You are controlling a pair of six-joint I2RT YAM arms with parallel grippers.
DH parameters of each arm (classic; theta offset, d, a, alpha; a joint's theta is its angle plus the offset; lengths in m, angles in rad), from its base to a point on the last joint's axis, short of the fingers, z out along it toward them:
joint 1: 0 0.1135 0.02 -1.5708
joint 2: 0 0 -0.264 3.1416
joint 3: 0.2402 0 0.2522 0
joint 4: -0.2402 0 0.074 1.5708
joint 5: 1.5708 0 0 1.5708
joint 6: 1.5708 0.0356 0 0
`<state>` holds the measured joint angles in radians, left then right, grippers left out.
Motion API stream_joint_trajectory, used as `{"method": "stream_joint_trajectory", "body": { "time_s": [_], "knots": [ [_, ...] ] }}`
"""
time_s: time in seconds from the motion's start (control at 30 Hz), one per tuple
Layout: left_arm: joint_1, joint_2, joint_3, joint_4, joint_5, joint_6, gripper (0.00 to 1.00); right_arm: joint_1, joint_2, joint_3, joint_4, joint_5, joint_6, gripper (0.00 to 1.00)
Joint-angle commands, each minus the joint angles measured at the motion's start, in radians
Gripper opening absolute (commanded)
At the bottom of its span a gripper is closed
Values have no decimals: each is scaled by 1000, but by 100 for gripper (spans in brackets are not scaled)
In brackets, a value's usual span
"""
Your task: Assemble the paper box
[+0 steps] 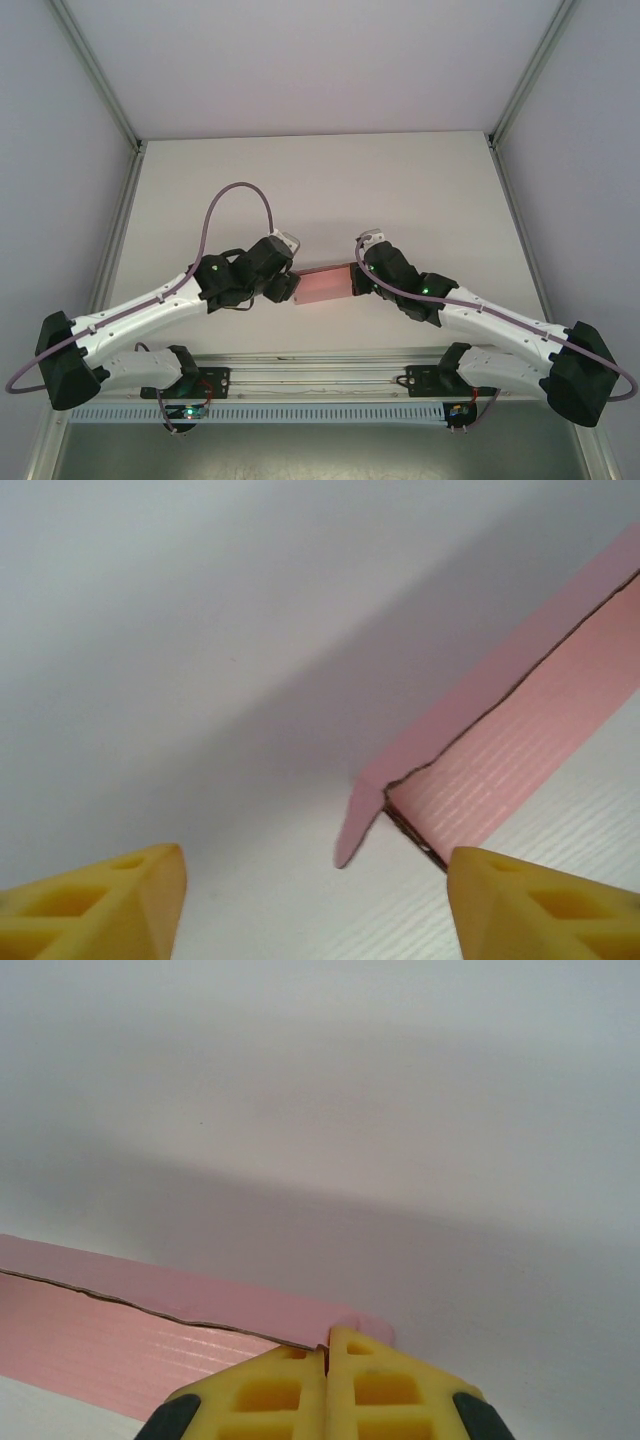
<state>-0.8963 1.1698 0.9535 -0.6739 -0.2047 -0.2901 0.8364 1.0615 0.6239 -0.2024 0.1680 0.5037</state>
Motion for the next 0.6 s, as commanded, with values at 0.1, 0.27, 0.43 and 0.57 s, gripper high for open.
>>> {"method": "stream_joint_trajectory", "body": {
  "time_s": [0.1,0.27,0.43,0.57],
  "knots": [
    [14,30,-1,59,55,-2,57,16,9,20,-40,-1,29,0],
    [21,79,14,55,58,-19,46,18,14,24,-42,-6,25,0],
    [27,92,17,38,29,-36,36,20,15,24,-45,-8,21,0],
    [30,103,13,40,33,-40,33,20,14,23,-45,-10,21,0]
  ]
}}
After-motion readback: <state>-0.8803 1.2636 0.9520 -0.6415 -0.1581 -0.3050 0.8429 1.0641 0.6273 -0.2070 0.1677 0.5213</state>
